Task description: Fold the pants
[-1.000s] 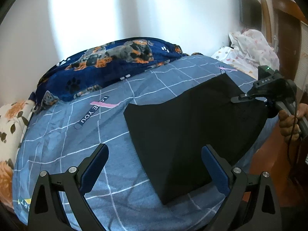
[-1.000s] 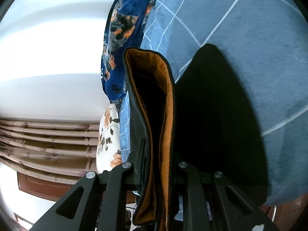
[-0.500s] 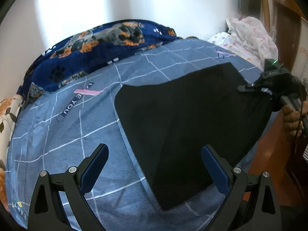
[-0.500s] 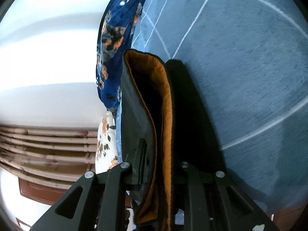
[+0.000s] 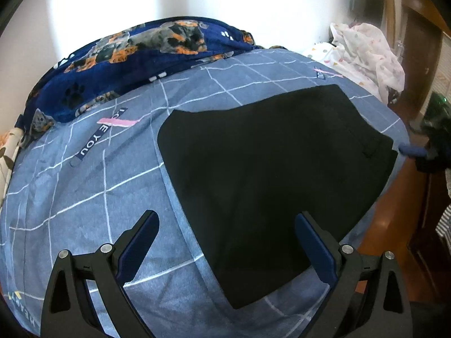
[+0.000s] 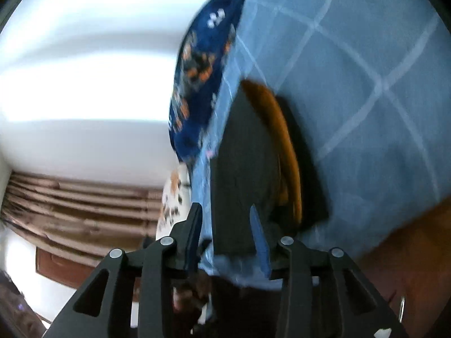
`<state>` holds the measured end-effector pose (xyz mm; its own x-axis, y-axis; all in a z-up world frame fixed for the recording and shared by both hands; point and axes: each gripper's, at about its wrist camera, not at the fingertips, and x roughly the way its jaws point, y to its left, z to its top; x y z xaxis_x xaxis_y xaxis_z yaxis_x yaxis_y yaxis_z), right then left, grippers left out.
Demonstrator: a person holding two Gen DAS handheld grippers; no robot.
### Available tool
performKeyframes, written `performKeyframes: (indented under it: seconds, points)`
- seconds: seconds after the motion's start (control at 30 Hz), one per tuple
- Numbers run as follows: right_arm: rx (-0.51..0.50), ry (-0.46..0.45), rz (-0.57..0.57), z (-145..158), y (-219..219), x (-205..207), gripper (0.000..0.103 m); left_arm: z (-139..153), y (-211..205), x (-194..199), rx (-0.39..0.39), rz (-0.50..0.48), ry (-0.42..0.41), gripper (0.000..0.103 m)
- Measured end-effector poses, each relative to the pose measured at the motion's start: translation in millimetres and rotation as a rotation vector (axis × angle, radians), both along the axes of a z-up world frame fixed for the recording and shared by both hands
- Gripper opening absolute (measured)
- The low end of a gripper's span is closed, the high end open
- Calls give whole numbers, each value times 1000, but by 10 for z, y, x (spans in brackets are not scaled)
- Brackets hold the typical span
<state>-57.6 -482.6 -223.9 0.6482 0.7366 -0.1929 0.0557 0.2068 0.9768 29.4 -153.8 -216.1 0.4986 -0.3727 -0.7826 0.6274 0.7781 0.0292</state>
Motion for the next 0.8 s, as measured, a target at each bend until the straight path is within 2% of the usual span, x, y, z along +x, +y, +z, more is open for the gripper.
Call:
performKeyframes:
  seconds: [0.17,0.27,0.4,0.47,0.5,0.57,0.73,0.8]
  points:
    - [5,98,-15,-268,106,-22,36,-24,32,10,-1,10,10,97]
    - [88,99,-64,-376,50,43,36,-19,60,10,-3,18,7,97]
    - [67,107,-106,-317,-6,133,39,-38,74,36,-8,31,18,97]
    - [43,132,-129,-296,-17,168,28,-56,73,46,-4,37,25,97]
    - [25,142,-127,-289,-5,187,15,-56,73,44,-2,40,21,97]
    - [-35,143,-131,-216,29,178,15,-38,80,38,-1,39,15,97]
    - [-25,83,-147,56,85,-34,14,22,87,22,-16,28,2,97]
    - [-19,118,-134,-17,138,-128,14,-6,69,24,-10,24,8,97]
